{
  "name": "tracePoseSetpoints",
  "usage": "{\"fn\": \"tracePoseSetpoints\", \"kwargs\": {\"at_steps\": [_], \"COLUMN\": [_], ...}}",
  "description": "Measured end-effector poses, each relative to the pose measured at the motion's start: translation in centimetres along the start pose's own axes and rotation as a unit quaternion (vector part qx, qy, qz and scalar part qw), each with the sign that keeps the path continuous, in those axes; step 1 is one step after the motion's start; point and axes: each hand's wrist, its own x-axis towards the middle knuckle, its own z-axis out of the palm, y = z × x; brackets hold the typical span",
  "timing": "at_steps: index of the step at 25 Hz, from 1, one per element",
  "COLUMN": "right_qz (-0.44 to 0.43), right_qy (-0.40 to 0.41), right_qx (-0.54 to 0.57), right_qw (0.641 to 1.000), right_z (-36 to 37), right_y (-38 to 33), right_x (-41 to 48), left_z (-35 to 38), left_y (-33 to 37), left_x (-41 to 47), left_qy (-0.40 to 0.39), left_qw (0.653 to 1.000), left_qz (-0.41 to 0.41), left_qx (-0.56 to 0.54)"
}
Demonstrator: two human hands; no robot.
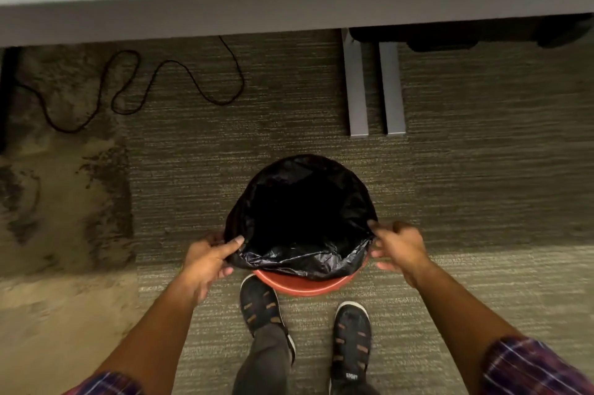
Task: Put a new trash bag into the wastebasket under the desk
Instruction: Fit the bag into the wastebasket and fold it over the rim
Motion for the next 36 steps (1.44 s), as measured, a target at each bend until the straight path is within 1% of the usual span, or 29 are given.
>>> {"fn": "tracePoseSetpoints", "kwargs": {"at_steps": [1,2,4,6,8,10,12,13,15,18,21,23,24,26,28,30,33,36], "right_qz": [-0.013,-0.019,-0.011,0.025,0.065,0.093,0.120,0.129,0.135,0.137,0.113,0.084,0.066,0.063,0.087,0.093,0.082,0.071], "right_qy": [0.011,0.018,0.024,0.024,0.022,0.011,0.006,0.004,-0.016,-0.052,-0.113,-0.150,-0.173,-0.190,-0.174,-0.147,-0.079,-0.020], "right_qx": [-0.012,0.000,0.061,0.134,0.213,0.269,0.313,0.325,0.327,0.351,0.388,0.410,0.409,0.371,0.293,0.208,0.128,0.110], "right_qw": [1.000,1.000,0.998,0.990,0.975,0.959,0.942,0.937,0.935,0.925,0.908,0.896,0.893,0.907,0.936,0.963,0.985,0.991], "right_z": [0.3,0.5,0.3,-0.1,-0.4,-0.2,0.3,0.7,1.6,2.9,3.2,2.7,2.3,1.7,1.5,1.8,2.9,4.1], "right_y": [0.1,0.3,0.9,1.5,2.2,2.3,2.3,2.3,2.7,4.0,5.0,6.0,6.6,7.8,8.7,9.4,9.0,7.9], "right_x": [-0.2,-0.3,-0.3,-0.2,0.1,0.3,0.2,0.2,0.1,0.2,-0.8,-1.3,-1.6,-2.0,-2.5,-2.9,-2.6,-1.9], "left_z": [0.2,0.5,0.9,1.2,1.4,1.8,2.3,2.6,3.3,4.5,4.8,4.6,4.5,4.2,3.9,3.8,4.1,4.7], "left_y": [-0.6,-1.2,-2.1,-2.7,-3.5,-4.2,-4.7,-4.8,-5.2,-5.8,-6.5,-7.1,-7.6,-8.6,-9.0,-9.2,-9.1,-7.8], "left_x": [-0.3,-0.5,-1.1,-1.8,-2.4,-3.0,-3.7,-4.0,-4.5,-4.8,-4.6,-4.6,-4.7,-4.8,-4.8,-4.9,-4.2,-3.2], "left_qy": [0.005,0.012,0.031,0.033,0.035,0.035,0.014,0.002,-0.003,-0.008,-0.020,-0.029,-0.034,-0.047,-0.053,-0.046,0.020,0.094], "left_qw": [1.000,0.999,0.998,0.993,0.987,0.976,0.961,0.955,0.954,0.957,0.953,0.963,0.967,0.971,0.974,0.980,0.992,0.993], "left_qz": [-0.010,-0.024,-0.062,-0.097,-0.123,-0.144,-0.153,-0.157,-0.157,-0.128,-0.087,-0.077,-0.075,-0.067,-0.060,-0.060,-0.056,-0.055], "left_qx": [0.013,0.018,-0.008,-0.056,-0.095,-0.157,-0.231,-0.253,-0.255,-0.260,-0.291,-0.256,-0.241,-0.227,-0.213,-0.185,-0.111,-0.050]}}
